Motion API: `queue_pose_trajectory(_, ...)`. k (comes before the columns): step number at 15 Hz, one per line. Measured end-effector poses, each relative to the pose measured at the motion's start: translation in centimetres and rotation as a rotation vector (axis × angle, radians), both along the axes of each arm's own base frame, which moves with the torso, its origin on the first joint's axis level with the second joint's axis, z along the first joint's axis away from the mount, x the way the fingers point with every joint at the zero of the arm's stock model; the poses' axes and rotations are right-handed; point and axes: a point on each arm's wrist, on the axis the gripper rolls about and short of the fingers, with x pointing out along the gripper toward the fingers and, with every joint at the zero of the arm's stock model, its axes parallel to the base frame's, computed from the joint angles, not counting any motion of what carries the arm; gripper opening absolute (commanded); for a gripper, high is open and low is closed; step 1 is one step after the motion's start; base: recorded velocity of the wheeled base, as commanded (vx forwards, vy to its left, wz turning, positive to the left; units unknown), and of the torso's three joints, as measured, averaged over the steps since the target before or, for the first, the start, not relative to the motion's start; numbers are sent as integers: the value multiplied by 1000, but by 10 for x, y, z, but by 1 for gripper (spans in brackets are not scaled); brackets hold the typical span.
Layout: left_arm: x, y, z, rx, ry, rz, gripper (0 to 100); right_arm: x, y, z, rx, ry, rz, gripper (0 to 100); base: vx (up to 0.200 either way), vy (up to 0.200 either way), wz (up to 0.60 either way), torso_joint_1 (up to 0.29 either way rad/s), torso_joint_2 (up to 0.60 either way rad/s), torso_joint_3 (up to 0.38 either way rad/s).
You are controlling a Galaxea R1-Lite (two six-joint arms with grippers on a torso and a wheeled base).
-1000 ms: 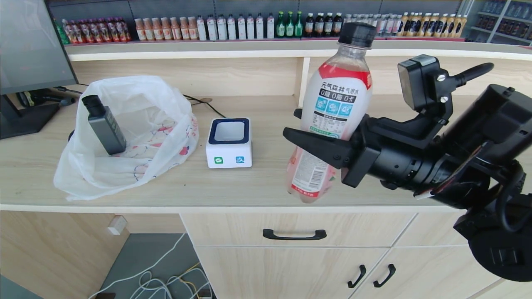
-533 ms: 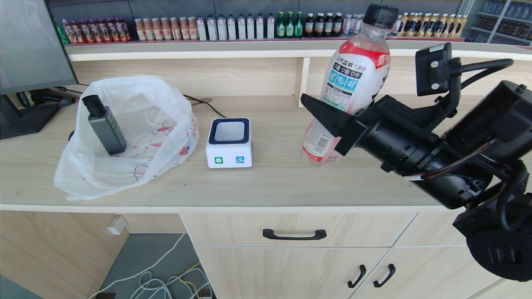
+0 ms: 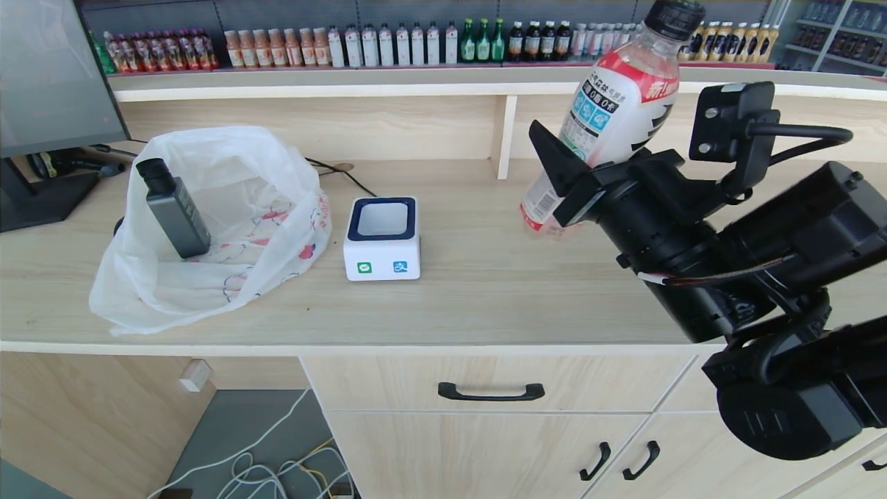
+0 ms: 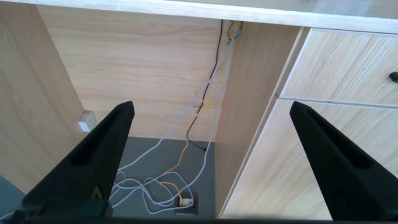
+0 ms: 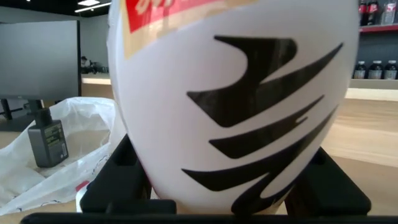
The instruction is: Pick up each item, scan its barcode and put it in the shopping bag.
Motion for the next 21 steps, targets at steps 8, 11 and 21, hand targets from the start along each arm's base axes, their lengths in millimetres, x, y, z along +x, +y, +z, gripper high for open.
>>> queue_pose_trajectory(8, 0, 0, 0, 0, 0, 0, 100, 5, 1, -1, 34, 23, -65, 0, 0, 25, 0, 0, 1, 1)
queue_pose_trajectory(11, 0, 0, 0, 1, 0, 0, 100, 4, 1, -5, 28, 40, -60, 0, 0, 200, 0, -7, -2, 4)
queue_pose_trajectory(21, 0, 0, 0, 0, 0, 0, 100, 0, 1, -4, 31, 38, -53, 0, 0, 200, 0, 2, 2, 3)
